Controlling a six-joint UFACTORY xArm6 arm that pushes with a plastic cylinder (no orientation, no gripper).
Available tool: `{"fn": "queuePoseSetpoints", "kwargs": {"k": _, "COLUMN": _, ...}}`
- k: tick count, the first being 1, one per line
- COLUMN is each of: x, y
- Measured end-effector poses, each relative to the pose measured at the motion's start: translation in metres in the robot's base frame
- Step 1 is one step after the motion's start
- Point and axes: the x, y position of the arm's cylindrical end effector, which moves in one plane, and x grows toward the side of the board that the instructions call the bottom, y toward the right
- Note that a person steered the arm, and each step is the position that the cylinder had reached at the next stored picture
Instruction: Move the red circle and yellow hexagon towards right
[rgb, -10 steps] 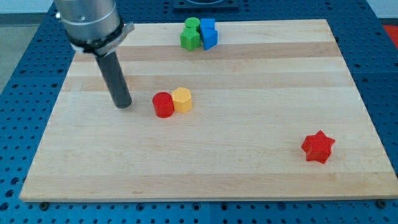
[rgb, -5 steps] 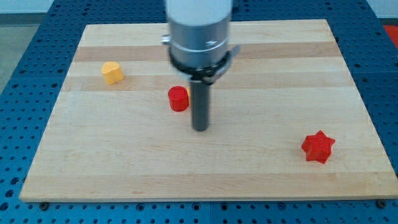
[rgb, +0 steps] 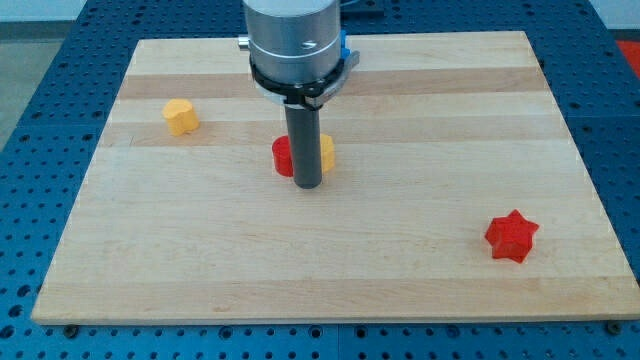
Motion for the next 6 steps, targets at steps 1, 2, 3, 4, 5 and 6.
{"fn": "queuePoseSetpoints", "kwargs": {"k": 1, "x": 0.004, "y": -0.029}}
{"fn": "queuePoseSetpoints", "kwargs": {"k": 2, "x": -0.001, "y": -0.06}}
{"fn": "queuePoseSetpoints", "kwargs": {"k": 3, "x": -0.029, "y": -0.062}}
{"fn": "queuePoseSetpoints", "kwargs": {"k": 4, "x": -0.037, "y": -0.023}}
{"fn": "queuePoseSetpoints", "kwargs": {"k": 5, "x": -0.034, "y": 0.054}}
{"fn": "queuePoseSetpoints", "kwargs": {"k": 6, "x": -0.033, "y": 0.118}}
